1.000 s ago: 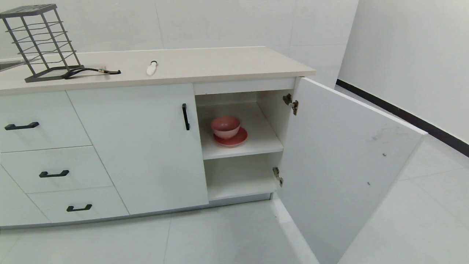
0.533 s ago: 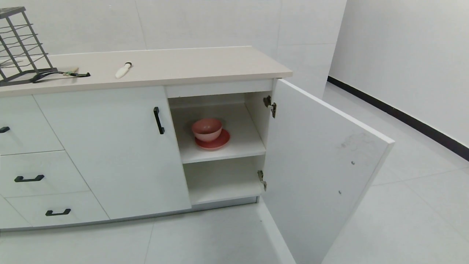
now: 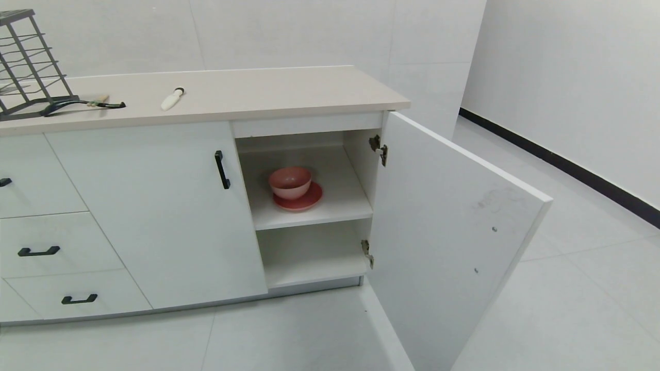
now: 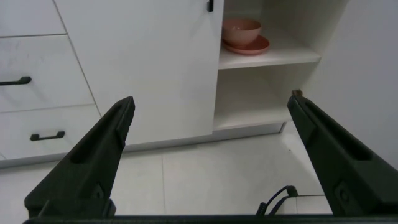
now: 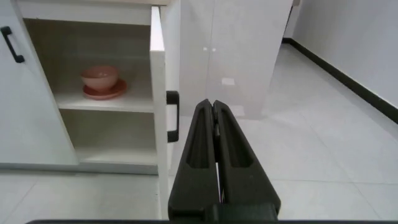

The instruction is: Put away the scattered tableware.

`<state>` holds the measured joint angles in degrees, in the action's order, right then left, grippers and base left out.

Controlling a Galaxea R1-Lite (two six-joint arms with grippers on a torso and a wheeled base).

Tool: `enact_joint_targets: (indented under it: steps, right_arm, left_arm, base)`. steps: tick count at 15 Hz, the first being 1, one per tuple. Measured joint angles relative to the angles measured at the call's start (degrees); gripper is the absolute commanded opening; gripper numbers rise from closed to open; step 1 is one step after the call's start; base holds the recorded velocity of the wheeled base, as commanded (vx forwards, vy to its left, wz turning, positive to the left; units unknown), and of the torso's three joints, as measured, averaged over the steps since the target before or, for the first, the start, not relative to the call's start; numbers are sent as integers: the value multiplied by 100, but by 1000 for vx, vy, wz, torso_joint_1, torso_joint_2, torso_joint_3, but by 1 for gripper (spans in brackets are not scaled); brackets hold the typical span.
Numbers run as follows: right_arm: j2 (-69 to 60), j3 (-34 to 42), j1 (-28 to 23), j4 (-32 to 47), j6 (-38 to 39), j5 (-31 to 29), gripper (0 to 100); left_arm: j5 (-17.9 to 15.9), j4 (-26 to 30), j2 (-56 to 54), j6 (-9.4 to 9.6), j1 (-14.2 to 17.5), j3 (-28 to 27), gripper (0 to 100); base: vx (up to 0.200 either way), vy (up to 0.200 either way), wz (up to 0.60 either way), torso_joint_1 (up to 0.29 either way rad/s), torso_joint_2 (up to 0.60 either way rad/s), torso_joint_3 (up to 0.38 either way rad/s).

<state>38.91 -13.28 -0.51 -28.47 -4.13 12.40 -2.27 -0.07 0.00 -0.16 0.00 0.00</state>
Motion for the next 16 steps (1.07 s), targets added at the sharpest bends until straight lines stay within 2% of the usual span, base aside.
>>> enact_joint_targets:
  steps: [4, 6, 8, 12, 16]
  right_arm:
    - [2220, 199, -30, -2564, -122, 653, 0]
    - [3035, 471, -163, -3635, -221, 1425, 0]
    - [3644, 750, -380, -4194, -412, 2027, 0]
    - [4565, 926, -456, -5368, -475, 2433, 0]
    - [5051, 873, -128, -5620, -497, 2587, 0]
  left_arm:
    - [94, -9, 0, -115, 0, 0, 100]
    - [105, -9, 0, -115, -2, 0, 100]
    - [105, -9, 0, -112, 0, 0, 100]
    - [105, -9, 0, -104, 0, 0, 100]
    - [105, -9, 0, -104, 0, 0, 100]
  base:
    - [0, 0, 0, 0, 0, 0]
    - [0, 0, 0, 0, 0, 0]
    - [0, 0, 0, 0, 0, 0]
    - [0, 0, 0, 0, 0, 0]
    - [0, 0, 0, 0, 0, 0]
